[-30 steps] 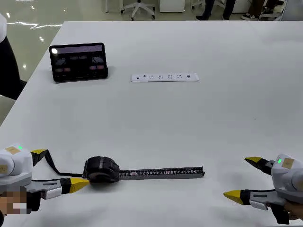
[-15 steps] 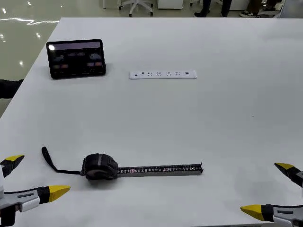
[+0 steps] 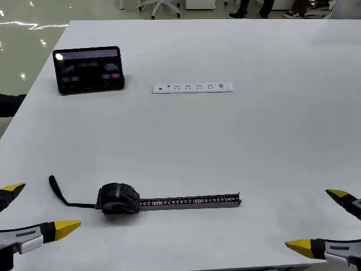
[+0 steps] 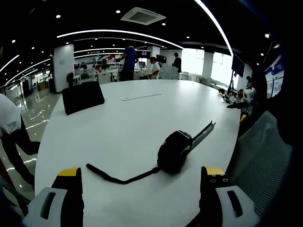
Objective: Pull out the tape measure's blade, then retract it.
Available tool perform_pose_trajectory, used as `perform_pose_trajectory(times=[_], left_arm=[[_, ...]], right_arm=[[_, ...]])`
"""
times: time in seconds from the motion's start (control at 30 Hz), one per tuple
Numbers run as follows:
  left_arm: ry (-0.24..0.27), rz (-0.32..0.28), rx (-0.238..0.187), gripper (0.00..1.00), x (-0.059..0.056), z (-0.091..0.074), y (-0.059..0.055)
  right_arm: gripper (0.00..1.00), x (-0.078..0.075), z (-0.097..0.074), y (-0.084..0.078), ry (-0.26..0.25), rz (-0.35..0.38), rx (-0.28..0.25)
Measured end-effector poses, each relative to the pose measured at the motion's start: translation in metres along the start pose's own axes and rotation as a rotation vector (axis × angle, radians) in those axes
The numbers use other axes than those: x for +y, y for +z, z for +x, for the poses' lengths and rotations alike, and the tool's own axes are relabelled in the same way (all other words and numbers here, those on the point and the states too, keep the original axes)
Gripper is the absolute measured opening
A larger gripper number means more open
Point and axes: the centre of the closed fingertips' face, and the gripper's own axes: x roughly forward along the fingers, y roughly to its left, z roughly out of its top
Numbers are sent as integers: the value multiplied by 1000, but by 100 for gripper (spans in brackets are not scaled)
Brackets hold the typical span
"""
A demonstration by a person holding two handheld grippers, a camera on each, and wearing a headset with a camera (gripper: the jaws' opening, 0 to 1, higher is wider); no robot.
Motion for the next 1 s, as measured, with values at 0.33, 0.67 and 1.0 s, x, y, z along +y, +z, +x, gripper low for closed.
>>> perform_pose_trajectory(times=[0.33,0.67,1.0], left_arm=[[-5,-13,-11,100,-3,1,1],[59,-131,72,100,-27,29,3],[64,-40,11,100,-53,56,54]], right_arm=[[100,4,-2,-7,11,-19,23],[100,3,15,14,47,-111,42],[92,11,43,23,130,-266,125]])
